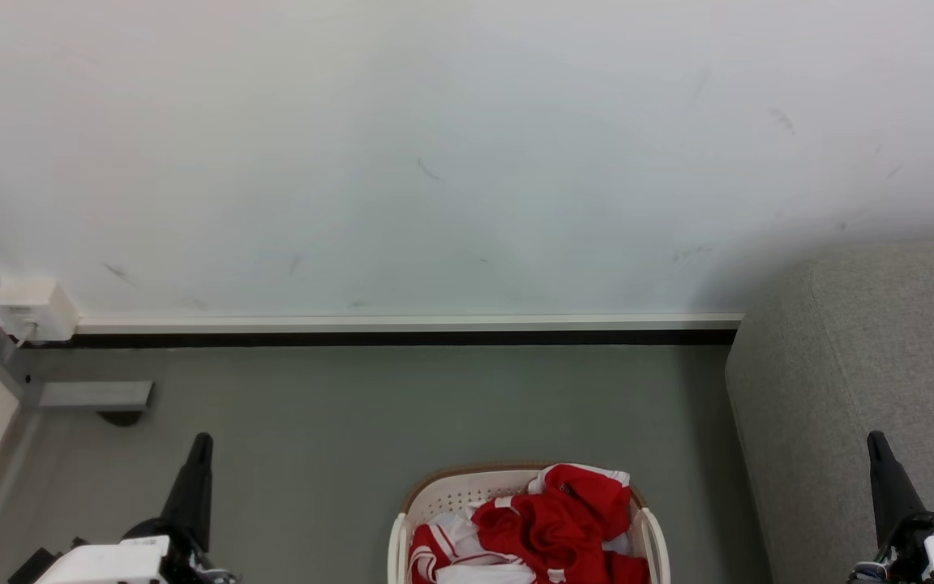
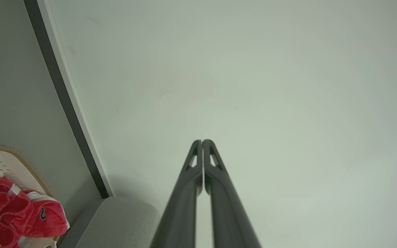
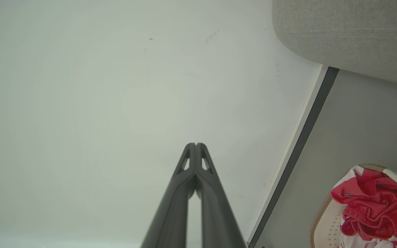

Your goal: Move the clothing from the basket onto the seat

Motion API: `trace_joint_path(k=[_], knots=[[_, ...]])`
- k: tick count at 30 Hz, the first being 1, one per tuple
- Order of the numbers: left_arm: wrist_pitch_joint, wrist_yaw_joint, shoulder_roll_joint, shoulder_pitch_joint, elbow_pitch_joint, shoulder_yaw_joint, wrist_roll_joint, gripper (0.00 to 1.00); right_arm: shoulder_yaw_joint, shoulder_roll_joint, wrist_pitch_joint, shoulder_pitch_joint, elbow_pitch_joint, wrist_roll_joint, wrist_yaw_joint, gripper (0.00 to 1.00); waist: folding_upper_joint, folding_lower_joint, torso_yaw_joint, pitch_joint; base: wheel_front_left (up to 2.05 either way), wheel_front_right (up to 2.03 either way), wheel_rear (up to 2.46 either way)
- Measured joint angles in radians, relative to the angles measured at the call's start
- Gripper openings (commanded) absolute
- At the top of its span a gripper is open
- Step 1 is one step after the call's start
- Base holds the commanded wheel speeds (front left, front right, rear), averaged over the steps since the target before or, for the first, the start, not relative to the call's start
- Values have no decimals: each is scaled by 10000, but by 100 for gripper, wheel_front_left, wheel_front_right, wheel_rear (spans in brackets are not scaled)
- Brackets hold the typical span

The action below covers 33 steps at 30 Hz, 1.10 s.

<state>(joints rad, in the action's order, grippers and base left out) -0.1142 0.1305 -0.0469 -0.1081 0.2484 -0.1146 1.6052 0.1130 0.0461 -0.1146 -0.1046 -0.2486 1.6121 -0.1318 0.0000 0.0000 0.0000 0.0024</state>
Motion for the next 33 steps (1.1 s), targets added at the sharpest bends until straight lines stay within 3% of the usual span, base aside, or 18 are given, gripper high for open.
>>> trace_joint_path(k=[33], knots=[[0,0,0,-1,0,0,0,0,0,0,0,-1,0,0,0,0,0,0,0,0,0,0,0]])
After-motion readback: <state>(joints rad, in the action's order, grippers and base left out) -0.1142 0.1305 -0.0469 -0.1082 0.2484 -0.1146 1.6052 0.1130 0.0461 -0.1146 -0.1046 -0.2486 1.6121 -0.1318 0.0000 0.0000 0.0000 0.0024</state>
